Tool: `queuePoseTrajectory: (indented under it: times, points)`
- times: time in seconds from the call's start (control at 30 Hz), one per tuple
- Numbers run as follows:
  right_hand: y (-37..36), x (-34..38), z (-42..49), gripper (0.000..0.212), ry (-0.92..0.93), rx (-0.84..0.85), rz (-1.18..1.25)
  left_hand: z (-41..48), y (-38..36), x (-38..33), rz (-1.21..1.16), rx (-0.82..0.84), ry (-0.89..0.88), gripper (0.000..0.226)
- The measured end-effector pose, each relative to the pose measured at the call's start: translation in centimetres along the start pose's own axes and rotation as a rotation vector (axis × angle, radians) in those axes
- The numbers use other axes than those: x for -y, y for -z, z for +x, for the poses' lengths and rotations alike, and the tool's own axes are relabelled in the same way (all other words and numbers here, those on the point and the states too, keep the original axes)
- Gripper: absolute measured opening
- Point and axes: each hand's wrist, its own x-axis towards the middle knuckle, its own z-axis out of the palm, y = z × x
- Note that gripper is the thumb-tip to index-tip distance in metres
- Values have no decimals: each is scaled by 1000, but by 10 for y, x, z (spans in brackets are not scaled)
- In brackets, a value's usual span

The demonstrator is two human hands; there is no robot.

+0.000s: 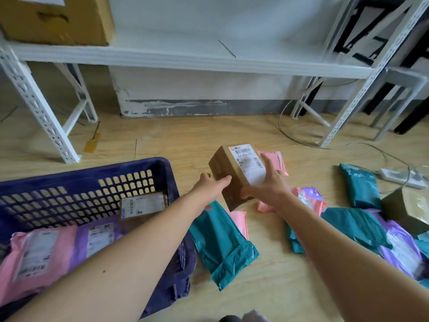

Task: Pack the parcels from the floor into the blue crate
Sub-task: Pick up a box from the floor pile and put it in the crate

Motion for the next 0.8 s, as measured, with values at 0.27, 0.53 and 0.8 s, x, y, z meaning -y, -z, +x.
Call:
queuePoseTrajectory:
  times: [0.27,0.53,0.8]
  points:
    - [-22,79,-26,106,108,45,144,-18,67,8,-369,73,29,70]
    - [-105,163,-42,112,155,290,180,-26,170,68,-496,-169,85,58]
    - [-122,165,-37,78,262,209,14,-20,195,101,-238,-26,129,45]
